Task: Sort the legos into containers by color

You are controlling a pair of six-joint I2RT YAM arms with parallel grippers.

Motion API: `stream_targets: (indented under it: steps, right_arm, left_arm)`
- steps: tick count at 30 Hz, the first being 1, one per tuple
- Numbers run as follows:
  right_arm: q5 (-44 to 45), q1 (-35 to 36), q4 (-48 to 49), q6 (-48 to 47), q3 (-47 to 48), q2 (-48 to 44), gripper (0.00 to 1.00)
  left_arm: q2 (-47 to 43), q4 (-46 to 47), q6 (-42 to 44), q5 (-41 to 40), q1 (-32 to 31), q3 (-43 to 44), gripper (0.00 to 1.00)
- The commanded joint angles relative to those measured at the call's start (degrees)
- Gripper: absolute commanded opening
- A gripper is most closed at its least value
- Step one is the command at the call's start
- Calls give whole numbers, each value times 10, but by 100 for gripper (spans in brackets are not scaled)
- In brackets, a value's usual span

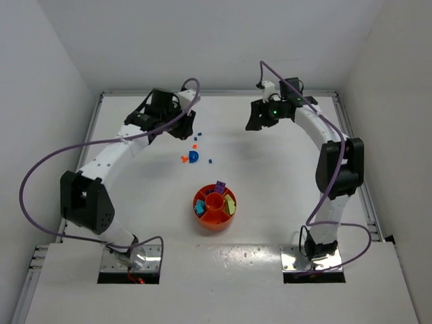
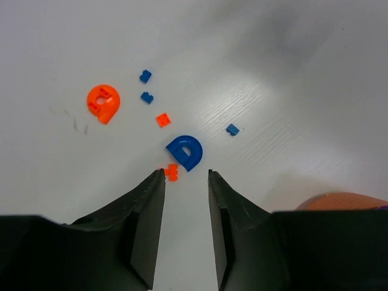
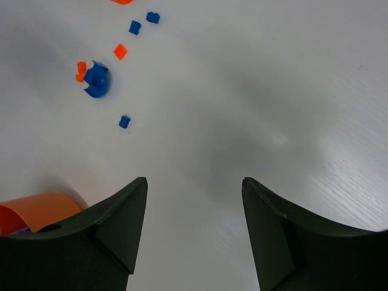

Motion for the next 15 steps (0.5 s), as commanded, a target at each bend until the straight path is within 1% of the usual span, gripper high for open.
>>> stream_targets:
  steps: [1,3,6,8,9,15]
  right_arm:
    - [-3,32,-7,-12,51,28,64]
    - [4,46,-7,-12,51,39,64]
    - [15,53,-2,-12,37,39,64]
    - [15,59,-2,-18,18,32,64]
    - [22,59,-2,-18,12,26,64]
    - [47,59,-2,-18,-15,8,64]
  left_arm:
    - [33,-9,-30,0,-1,26,40]
    - [56,-14,-41,0,-6,20,40]
    - [88,-14,-59,-22,-31,13,39]
    - [107,-14,-75,-46,-38,13,39]
    - [116,-14,-98,-53,-38,13,39]
    - [169,-14,-161,-75,-38,31,39]
